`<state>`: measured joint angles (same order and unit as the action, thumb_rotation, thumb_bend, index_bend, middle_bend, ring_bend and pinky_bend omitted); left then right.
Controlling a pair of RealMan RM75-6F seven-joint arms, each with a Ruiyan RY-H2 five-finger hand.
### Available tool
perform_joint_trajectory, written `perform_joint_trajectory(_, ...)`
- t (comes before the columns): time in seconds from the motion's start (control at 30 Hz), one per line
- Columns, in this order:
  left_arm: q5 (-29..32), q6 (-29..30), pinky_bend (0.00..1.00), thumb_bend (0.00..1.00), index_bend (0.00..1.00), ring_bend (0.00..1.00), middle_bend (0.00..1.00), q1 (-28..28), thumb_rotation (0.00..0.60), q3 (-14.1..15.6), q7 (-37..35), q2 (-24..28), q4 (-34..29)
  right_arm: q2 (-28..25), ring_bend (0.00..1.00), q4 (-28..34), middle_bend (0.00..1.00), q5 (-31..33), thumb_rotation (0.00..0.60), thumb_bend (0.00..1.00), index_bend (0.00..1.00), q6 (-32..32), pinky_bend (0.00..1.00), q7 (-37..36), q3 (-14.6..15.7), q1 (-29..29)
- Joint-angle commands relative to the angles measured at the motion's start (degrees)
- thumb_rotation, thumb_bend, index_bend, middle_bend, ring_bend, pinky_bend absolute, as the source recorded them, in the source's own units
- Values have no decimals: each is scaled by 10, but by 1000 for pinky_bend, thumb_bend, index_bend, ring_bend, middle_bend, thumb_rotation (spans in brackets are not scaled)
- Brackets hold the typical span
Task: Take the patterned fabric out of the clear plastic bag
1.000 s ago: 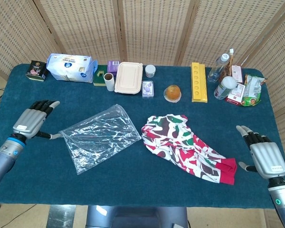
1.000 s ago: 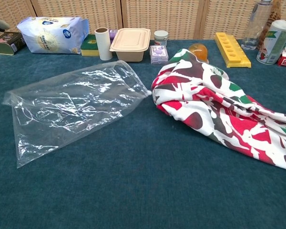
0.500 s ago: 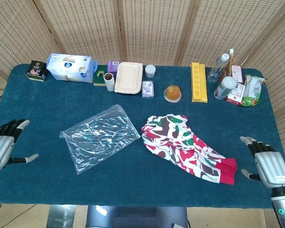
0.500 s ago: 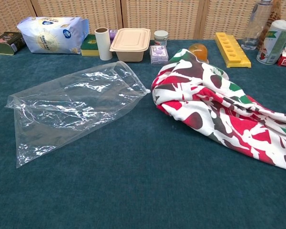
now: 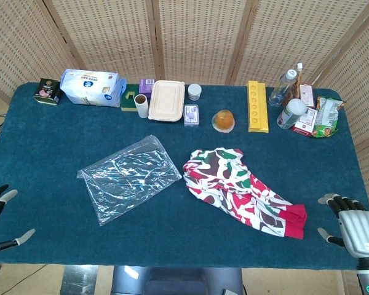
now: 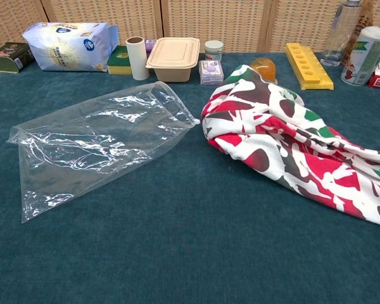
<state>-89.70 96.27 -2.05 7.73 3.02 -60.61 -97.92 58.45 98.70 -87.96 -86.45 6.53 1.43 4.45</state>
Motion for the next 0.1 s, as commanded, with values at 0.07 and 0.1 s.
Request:
perform_joint_trajectory(0.07, -15, -3, 102, 89, 170, 58, 118, -1, 482, -6, 14, -4, -10, 3, 336, -11, 307, -3, 594, 216, 327, -5, 333, -15, 0, -7)
perform_joint_trajectory(0.1, -15, -5, 102, 91, 171, 58, 118, 0, 479, -8, 16, -4, -12, 5, 336, -13, 307, -3, 593, 216, 327, -5, 333, -18, 0, -7)
